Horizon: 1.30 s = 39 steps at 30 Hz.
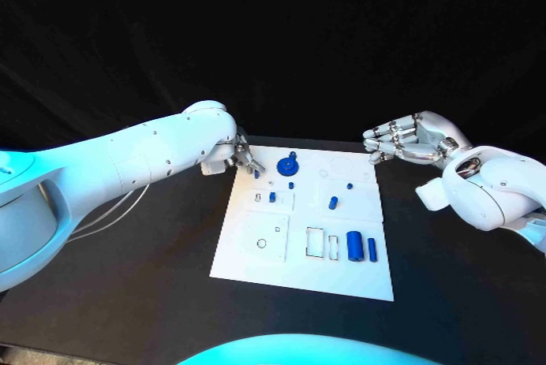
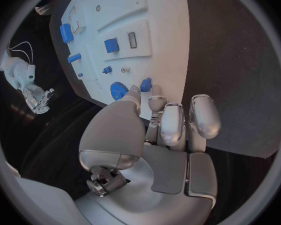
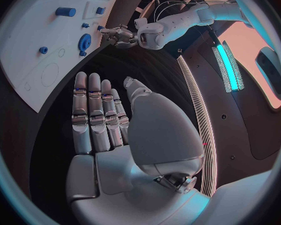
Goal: Assemble the parts on the task board
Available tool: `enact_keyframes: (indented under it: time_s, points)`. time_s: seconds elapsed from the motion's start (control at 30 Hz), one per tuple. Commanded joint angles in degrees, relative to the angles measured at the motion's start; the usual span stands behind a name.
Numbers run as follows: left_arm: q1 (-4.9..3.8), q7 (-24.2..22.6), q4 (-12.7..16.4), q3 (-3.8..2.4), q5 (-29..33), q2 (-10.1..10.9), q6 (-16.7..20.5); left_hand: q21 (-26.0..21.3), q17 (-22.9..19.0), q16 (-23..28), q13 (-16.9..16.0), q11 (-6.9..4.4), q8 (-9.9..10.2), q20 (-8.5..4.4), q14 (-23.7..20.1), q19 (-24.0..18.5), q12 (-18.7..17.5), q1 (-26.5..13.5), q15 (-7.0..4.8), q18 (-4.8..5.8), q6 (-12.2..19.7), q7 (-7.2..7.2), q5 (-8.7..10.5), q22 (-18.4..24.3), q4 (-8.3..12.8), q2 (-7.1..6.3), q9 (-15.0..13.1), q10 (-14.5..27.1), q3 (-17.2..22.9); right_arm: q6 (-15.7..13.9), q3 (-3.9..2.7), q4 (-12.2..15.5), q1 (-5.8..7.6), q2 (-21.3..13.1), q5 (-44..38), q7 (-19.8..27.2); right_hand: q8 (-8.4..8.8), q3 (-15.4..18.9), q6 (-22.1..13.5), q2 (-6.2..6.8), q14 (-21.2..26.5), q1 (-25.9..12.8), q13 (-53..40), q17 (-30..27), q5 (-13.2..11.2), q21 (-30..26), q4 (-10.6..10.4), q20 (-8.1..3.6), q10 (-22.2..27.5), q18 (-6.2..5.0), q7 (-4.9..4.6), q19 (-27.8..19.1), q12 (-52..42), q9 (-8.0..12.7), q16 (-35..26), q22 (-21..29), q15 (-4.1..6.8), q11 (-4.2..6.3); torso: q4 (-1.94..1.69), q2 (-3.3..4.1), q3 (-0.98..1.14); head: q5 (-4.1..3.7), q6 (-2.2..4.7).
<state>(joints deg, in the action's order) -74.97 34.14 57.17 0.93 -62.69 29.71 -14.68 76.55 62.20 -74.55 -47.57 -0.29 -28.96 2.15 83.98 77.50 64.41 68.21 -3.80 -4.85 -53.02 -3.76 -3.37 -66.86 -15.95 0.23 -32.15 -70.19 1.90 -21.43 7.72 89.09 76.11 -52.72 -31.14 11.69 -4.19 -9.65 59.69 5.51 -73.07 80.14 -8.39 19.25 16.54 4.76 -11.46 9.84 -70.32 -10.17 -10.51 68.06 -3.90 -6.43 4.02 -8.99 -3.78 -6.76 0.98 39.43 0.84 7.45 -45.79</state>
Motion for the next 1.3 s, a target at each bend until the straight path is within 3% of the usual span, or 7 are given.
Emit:
enact_keyframes:
  time_s: [0.03,0.47,0.67,0.8,0.9,1.13,1.3]
  points:
    - [0.01,-0.2,-0.1,0.0,0.2,-0.1,-1.5,0.3,-0.1,-0.2,0.0,-0.16,-0.2,0.06,0.5,0.5,0.3,0.6,-0.22,-0.12,-0.4,0.01,-0.22,-0.1,0.2,0.33,0.1,-0.2,-0.2,0.5,-0.02,0.0,-0.02,0.1,0.1,0.3,0.21,-0.1,-0.4,-0.43,0.4,-0.3,0.1,-0.1,0.3,-0.3,0.1,0.32,0.4,-0.41,-0.1,-0.1,0.1,0.1,-0.2,0.1,-0.12,0.01,-0.01,0.03,-0.02,0.0,-0.07]
    - [0.01,-0.6,-0.1,0.0,0.9,-0.3,-1.4,0.3,-0.1,-0.2,0.3,-0.18,-0.2,0.05,0.5,0.5,0.1,2.8,-0.25,-0.11,-0.2,0.01,-0.27,-0.2,0.7,2.69,0.6,-0.1,0.3,0.5,-0.02,0.1,-0.04,0.1,0.1,0.3,0.21,-0.1,-0.4,-0.43,0.4,-0.3,0.1,-0.1,0.3,-0.3,0.1,0.32,0.4,-0.41,-0.1,-0.1,0.1,0.1,-0.2,0.1,-0.12,0.01,0.02,-0.01,0.04,0.21,-0.22]
    - [0.01,-0.9,-0.2,0.0,1.4,-0.3,-1.4,0.2,-0.2,-0.2,1.0,-0.35,0.8,-0.04,0.5,0.4,-0.7,9.5,-0.44,-0.14,1.2,0.11,-0.58,-0.1,4.6,6.08,1.6,0.5,5.1,0.6,-0.02,0.2,-0.04,0.1,0.1,0.2,0.2,-0.2,-0.4,-0.45,0.4,-0.3,0.1,-0.1,0.3,-0.3,0.1,0.32,0.4,-0.41,-0.1,-0.1,0.1,0.1,-0.2,0.1,-0.12,0.02,0.02,-0.02,0.04,0.29,-0.21]
    - [0.01,-0.9,-0.3,0.0,2.0,-0.2,-1.5,0.2,-0.2,-0.2,1.5,-0.07,1.7,-0.03,0.5,0.3,-1.4,12.5,-0.29,-0.15,2.0,-0.29,-0.68,-0.1,7.0,6.35,2.5,1.1,9.7,0.6,-0.02,0.2,-0.04,0.0,0.1,0.2,0.2,-0.2,-0.4,-0.45,0.4,-0.3,0.1,-0.1,0.3,-0.3,0.1,0.32,0.4,-0.41,-0.1,-0.1,0.1,0.1,-0.2,0.1,-0.12,0.02,0.07,0.03,0.07,0.32,-0.24]
    - [0.01,-1.0,-0.3,0.0,2.1,-0.2,-1.5,0.2,-0.2,-0.2,1.8,0.13,2.2,0.12,0.5,0.3,-1.8,13.0,0.02,-0.14,2.2,-0.77,-0.73,-0.2,8.3,5.45,3.3,1.3,14.2,0.6,-0.02,0.3,-0.04,0.0,0.1,0.2,0.2,-0.2,-0.4,-0.45,0.4,-0.3,0.1,-0.1,0.3,-0.3,0.1,0.32,0.4,-0.41,-0.1,-0.1,0.1,0.1,-0.2,0.1,-0.12,0.02,0.05,0.01,0.07,0.37,-0.22]
    - [0.0,-0.9,-0.2,0.01,2.7,0.0,-1.4,0.3,-0.2,-0.3,2.3,0.41,1.7,0.53,0.5,0.2,-2.1,5.8,0.54,-0.19,1.2,-1.42,-0.48,-0.4,11.2,-0.77,4.7,0.7,32.9,0.6,-0.02,0.3,-0.04,0.0,0.2,0.1,0.18,-0.2,-0.4,-0.45,0.4,-0.3,0.0,-0.1,0.3,-0.3,0.1,0.32,0.4,-0.42,-0.09,-0.1,0.0,0.1,-0.2,0.1,-0.11,0.03,0.0,-0.03,0.04,0.35,-0.2]
    - [0.01,-0.9,0.9,0.02,4.6,1.0,-0.6,0.4,-0.2,-0.3,2.2,0.48,0.7,0.56,0.5,0.3,-2.0,3.9,0.27,-0.13,1.0,-1.01,-0.4,-0.6,12.6,-1.99,4.3,0.3,36.3,0.7,-0.02,0.3,-0.04,0.0,0.2,0.1,0.18,-0.2,-0.4,-0.45,0.4,-0.3,0.0,-0.1,0.3,-0.3,0.1,0.32,0.3,-0.42,-0.09,-0.1,0.0,0.1,-0.2,0.1,-0.11,0.03,-0.02,-0.02,0.05,0.39,-0.19]
